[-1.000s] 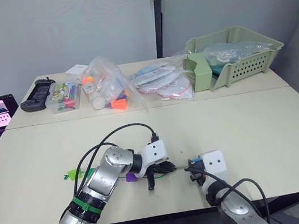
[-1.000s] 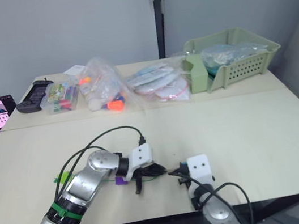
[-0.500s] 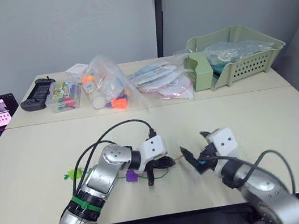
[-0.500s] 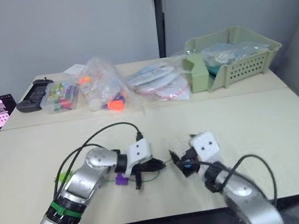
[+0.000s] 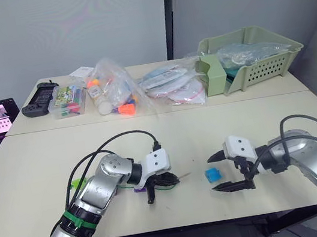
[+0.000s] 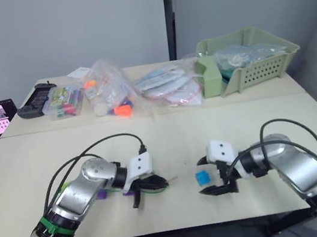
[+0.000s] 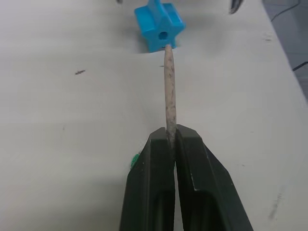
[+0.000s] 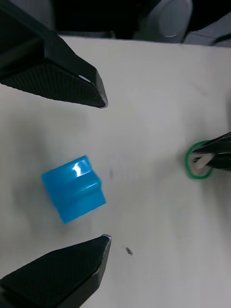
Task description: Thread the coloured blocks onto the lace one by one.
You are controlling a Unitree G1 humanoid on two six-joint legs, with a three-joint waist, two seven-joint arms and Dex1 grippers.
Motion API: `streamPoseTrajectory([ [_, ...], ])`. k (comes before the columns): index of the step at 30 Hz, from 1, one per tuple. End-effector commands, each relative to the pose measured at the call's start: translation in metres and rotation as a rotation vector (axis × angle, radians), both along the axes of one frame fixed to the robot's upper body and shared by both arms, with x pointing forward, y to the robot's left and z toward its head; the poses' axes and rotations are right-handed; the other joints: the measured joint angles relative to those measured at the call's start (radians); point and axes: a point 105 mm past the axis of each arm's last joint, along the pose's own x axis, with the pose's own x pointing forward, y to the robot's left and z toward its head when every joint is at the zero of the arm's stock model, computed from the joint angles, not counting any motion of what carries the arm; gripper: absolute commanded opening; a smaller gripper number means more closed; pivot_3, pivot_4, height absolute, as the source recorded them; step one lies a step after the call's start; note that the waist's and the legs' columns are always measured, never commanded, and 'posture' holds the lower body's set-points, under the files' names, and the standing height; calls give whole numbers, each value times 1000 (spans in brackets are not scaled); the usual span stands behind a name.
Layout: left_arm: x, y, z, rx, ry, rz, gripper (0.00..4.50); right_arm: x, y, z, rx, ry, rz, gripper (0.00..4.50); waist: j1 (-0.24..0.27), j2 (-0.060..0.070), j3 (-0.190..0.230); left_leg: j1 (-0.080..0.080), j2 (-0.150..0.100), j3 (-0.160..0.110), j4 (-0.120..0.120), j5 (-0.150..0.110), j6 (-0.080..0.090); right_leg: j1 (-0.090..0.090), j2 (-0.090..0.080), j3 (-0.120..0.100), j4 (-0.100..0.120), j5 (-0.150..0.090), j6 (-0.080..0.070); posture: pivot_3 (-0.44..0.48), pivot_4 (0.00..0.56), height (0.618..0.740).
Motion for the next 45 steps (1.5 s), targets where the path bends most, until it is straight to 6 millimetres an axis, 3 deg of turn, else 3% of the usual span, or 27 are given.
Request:
streamPoseTrajectory([
  [1, -6, -1, 5, 42, 26, -2, 0, 7, -1, -4, -40, -60, 77, 4450, 1, 0, 0, 0, 0, 0, 0, 0, 0, 0, 0, 0, 0, 0, 0, 0, 150, 740],
  [6, -8, -1, 3, 76, 43, 7, 0, 10, 0, -8, -35, -66, 112, 4450, 2, 0, 0, 0, 0, 0, 0, 0, 0, 0, 0, 0, 1, 0, 0, 0, 150, 740],
  [16, -6, -16, 7, 79, 13, -14, 0, 10, 4, -13, 11, -80, 84, 1362, 3, 0, 0, 1, 0, -1, 0, 0, 0, 0, 0, 0, 1, 0, 0, 0, 150, 740],
  [24, 4, -18, 13, 119, -34, -8, 0, 2, 15, -12, 43, -75, 41, 1362, 1, 0, 0, 1, 0, -1, 0, 0, 0, 0, 0, 0, 2, 0, 0, 0, 150, 740],
  [28, 13, -8, 12, 217, -250, -60, 0, -3, 17, -17, 57, -53, -50, 1362, 2, 0, 0, 1, 0, -1, 0, 0, 0, 0, 0, 0, 2, 0, 0, 0, 150, 740],
  [33, 15, -1, 9, 276, -348, -95, 0, -5, 19, -20, 61, -50, -104, 1362, 3, 0, 0, 1, 0, -1, 0, 0, 0, 1, 0, 0, 2, 0, -1, 0, 150, 740],
  [45, 19, -17, 9, 397, -405, -158, 0, -8, 35, -21, 50, -45, -80, 1362, -3, 0, 0, 1, 0, 0, 1, 0, 0, 0, 1, 0, 2, 0, 0, 0, 150, 740],
])
